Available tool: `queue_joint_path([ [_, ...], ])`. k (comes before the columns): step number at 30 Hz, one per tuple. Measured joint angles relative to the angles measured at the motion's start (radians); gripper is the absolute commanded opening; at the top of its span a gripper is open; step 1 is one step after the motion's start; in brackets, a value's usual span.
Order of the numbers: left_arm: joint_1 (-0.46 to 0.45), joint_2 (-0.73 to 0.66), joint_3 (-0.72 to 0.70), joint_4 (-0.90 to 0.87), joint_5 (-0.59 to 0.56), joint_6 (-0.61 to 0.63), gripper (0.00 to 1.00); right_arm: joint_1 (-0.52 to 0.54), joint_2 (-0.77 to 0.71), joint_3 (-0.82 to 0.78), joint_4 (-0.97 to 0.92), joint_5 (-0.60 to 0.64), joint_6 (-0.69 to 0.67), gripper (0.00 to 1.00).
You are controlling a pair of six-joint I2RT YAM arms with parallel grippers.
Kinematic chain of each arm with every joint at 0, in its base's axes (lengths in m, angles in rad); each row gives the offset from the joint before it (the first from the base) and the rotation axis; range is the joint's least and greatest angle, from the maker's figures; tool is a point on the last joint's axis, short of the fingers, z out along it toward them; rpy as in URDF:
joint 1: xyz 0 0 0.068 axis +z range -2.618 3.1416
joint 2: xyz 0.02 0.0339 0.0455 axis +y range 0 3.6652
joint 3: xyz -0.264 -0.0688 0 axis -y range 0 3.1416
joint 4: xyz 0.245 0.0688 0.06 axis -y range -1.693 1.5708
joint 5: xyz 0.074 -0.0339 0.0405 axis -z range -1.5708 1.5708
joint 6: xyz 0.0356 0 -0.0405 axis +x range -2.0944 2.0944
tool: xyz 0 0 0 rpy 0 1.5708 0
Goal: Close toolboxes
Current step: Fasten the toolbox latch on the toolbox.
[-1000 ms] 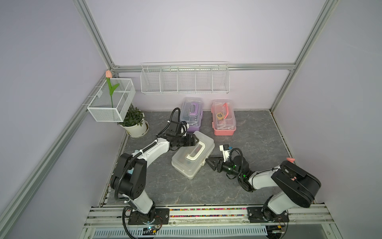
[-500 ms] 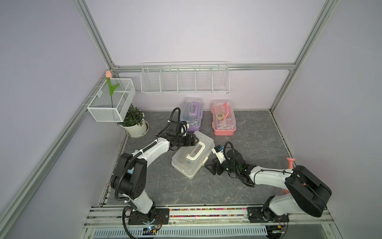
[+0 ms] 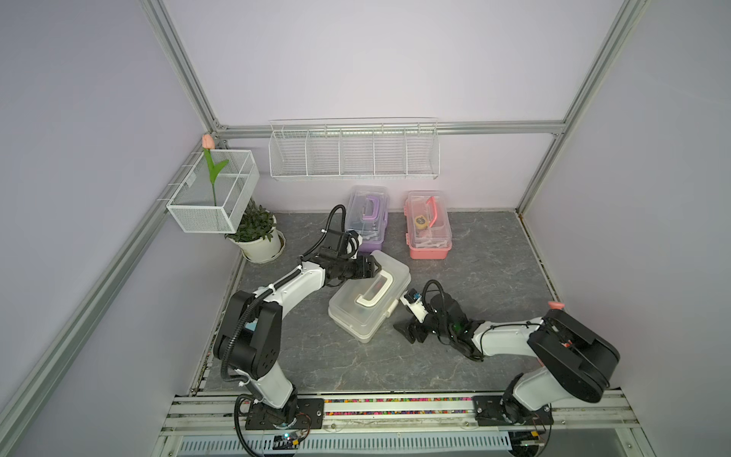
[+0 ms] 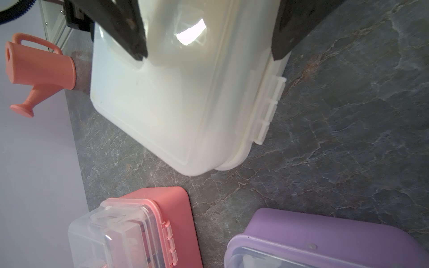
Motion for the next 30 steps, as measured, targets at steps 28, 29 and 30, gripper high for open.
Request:
queue_joint_path([
  [28, 0.0, 0.014, 0.016, 0.002, 0.004, -0.007, 0.84, 0.034, 0.121, 0.06, 0.165, 0.064, -0.034, 0.48],
  [29, 0.0, 0.014, 0.016, 0.002, 0.005, -0.007, 0.84, 0.036, 0.114, 0.065, 0.145, 0.069, -0.034, 0.48],
  [30, 0.0, 0.015, 0.016, 0.002, 0.005, -0.008, 0.84, 0.037, 0.108, 0.07, 0.125, 0.074, -0.034, 0.48],
])
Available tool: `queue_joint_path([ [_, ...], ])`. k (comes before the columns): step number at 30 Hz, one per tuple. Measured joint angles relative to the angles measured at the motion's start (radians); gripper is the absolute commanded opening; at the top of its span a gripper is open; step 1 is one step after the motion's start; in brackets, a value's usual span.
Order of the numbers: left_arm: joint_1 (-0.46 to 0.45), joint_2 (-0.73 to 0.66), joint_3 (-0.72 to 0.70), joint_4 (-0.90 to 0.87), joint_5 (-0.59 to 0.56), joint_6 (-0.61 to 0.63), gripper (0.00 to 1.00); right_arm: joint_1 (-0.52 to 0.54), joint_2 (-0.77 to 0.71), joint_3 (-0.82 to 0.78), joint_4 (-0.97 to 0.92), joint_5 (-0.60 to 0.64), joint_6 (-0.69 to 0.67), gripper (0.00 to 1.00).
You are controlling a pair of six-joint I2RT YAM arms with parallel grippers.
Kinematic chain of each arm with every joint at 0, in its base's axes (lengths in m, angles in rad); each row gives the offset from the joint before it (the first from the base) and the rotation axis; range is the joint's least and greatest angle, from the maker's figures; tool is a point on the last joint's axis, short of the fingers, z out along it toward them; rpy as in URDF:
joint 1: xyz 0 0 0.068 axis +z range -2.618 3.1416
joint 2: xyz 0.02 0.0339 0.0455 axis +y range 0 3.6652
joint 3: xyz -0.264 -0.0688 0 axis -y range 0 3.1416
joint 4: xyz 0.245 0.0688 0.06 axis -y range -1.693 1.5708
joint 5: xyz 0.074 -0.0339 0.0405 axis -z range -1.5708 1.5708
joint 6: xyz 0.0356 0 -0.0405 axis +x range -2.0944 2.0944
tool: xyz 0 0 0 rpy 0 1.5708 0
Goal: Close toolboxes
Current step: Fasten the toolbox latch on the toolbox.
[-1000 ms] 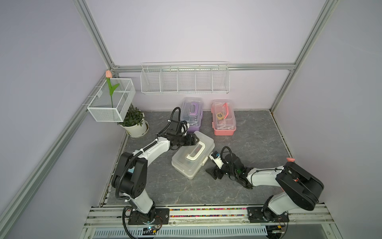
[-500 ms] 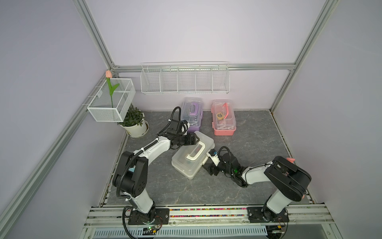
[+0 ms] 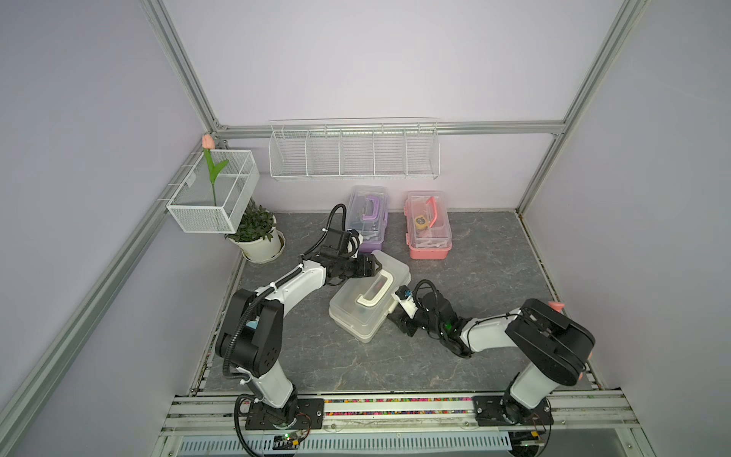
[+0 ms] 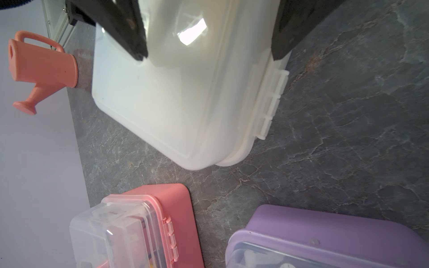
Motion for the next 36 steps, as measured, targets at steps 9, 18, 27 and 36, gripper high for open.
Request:
queue_joint_path([
  [9, -0.009, 0.005, 0.0, 0.009, 0.018, 0.0, 0.84, 0.002, -0.074, 0.005, -0.137, 0.034, -0.014, 0.48],
  [18, -0.009, 0.006, 0.0, 0.01, 0.024, 0.0, 0.84, 0.002, -0.124, -0.023, -0.165, 0.038, -0.021, 0.48],
  [27, -0.009, 0.006, 0.0, 0.01, 0.024, -0.002, 0.84, 0.002, -0.151, 0.019, -0.276, 0.04, -0.021, 0.49],
  [36, -0.009, 0.006, 0.0, 0.011, 0.024, -0.003, 0.84, 0.002, -0.104, 0.152, -0.479, 0.027, -0.027, 0.48],
])
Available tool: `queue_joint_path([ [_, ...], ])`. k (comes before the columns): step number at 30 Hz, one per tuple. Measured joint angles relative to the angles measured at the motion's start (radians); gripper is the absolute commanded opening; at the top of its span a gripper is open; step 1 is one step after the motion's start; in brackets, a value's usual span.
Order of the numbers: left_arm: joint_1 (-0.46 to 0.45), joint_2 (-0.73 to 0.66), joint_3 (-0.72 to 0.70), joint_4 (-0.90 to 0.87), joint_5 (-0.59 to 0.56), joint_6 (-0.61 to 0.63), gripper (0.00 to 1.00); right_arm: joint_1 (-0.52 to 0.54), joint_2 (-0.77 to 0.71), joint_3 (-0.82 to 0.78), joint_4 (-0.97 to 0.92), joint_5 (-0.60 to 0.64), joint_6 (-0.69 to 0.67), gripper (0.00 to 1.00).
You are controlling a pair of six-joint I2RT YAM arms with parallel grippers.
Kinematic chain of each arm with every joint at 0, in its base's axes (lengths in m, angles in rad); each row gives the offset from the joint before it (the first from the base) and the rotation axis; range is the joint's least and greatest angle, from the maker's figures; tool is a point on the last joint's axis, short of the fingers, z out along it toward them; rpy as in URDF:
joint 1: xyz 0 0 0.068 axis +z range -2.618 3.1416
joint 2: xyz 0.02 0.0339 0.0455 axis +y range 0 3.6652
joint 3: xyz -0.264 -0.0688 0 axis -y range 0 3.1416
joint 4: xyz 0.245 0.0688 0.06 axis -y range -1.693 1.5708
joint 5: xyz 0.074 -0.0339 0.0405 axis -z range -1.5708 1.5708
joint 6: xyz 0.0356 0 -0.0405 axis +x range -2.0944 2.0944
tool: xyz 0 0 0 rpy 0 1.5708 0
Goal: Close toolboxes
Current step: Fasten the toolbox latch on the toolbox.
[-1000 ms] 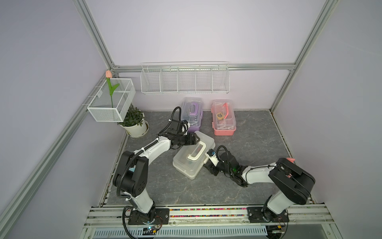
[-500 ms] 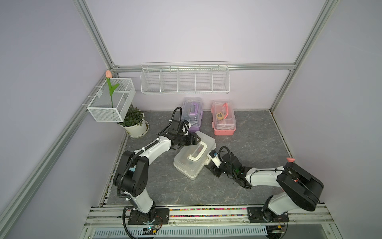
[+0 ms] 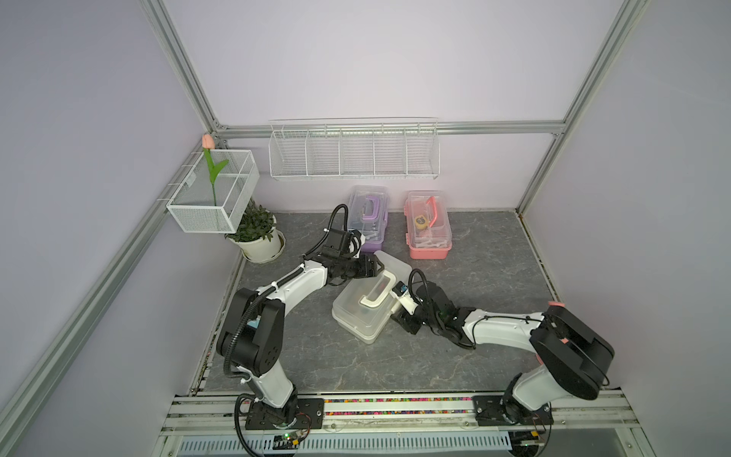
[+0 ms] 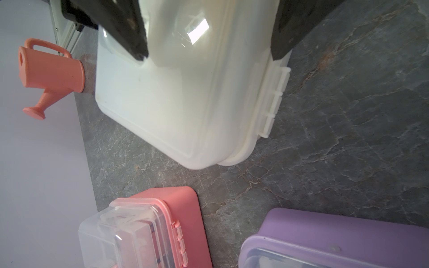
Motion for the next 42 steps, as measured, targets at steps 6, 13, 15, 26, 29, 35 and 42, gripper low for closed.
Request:
queue_joint_path([
  [6, 0.0, 0.0, 0.0, 0.003, 0.0, 0.0, 0.84, -0.004, 0.032, 0.084, -0.124, -0.013, -0.011, 0.46],
  [13, 0.002, 0.002, -0.002, 0.014, -0.014, 0.0, 0.84, -0.013, 0.064, 0.109, -0.127, -0.037, -0.024, 0.45],
  [15, 0.002, 0.002, -0.002, 0.015, -0.015, 0.0, 0.84, -0.015, 0.065, 0.109, -0.127, -0.042, -0.026, 0.45],
  [26, 0.002, 0.002, -0.002, 0.016, -0.015, 0.0, 0.84, -0.017, 0.06, 0.115, -0.145, -0.044, -0.027, 0.45],
  [29, 0.002, 0.002, -0.002, 0.016, -0.016, 0.0, 0.84, -0.017, 0.058, 0.13, -0.18, -0.043, -0.027, 0.45],
  [35, -0.004, 0.005, -0.002, 0.013, 0.014, -0.002, 0.84, -0.023, 0.024, 0.14, -0.273, -0.039, -0.027, 0.45],
  [42, -0.006, 0.008, -0.002, 0.014, 0.031, -0.004, 0.84, -0.023, -0.001, 0.131, -0.299, -0.032, -0.028, 0.45],
])
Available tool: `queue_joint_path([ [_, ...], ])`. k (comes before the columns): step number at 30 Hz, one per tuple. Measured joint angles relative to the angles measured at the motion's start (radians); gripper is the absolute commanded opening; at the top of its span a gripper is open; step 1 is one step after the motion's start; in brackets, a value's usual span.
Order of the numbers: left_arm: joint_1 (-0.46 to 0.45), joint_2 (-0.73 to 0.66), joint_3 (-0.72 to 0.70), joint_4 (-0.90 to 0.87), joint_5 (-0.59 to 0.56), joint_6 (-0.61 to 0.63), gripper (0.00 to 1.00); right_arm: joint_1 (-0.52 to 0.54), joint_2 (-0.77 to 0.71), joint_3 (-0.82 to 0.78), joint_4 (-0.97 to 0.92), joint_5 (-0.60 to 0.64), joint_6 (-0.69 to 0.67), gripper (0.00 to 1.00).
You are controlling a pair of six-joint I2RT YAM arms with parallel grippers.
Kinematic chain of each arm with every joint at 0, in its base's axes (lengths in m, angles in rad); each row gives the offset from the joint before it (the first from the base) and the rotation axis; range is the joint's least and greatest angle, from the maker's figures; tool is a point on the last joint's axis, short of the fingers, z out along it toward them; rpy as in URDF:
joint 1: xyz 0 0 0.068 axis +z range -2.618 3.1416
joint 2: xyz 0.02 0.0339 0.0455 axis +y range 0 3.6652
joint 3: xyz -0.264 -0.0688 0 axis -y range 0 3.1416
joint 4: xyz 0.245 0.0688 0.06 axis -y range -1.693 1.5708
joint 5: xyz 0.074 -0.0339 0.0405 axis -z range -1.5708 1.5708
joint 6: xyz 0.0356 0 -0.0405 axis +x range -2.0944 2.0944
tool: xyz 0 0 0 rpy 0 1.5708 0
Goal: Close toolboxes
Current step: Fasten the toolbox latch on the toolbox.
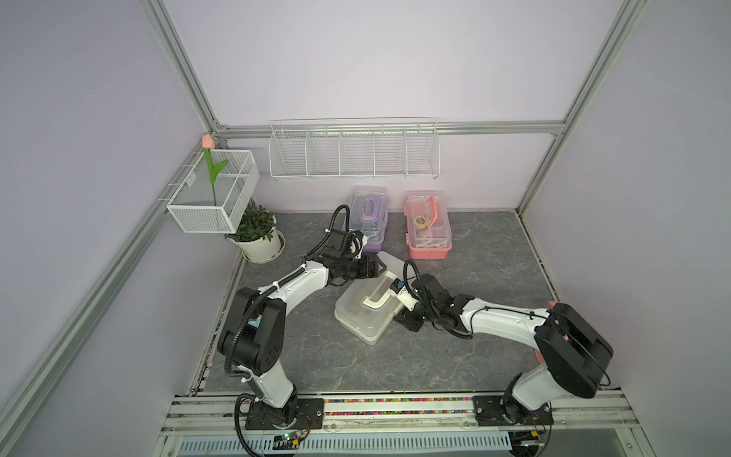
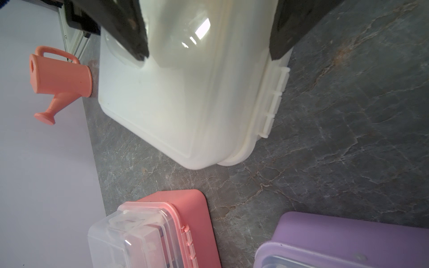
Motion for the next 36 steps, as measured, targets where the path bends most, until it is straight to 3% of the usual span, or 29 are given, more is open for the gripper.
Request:
queue_joint_path([
  [8, 0.0, 0.0, 0.0, 0.0, 0.002, 0.0, 0.84, -0.006, -0.132, -0.171, 0.182, 0.003, -0.014, 0.46],
  [15, 0.0, 0.0, 0.0, 0.0, 0.002, 0.0, 0.84, -0.006, -0.135, -0.187, 0.22, 0.001, -0.014, 0.46],
  [27, 0.0, 0.0, 0.0, 0.002, 0.002, -0.004, 0.84, -0.007, -0.015, -0.014, 0.007, -0.017, -0.052, 0.45],
  [36, 0.001, 0.001, -0.001, 0.005, 0.002, -0.008, 0.84, -0.002, -0.016, 0.014, -0.047, -0.004, -0.063, 0.45],
])
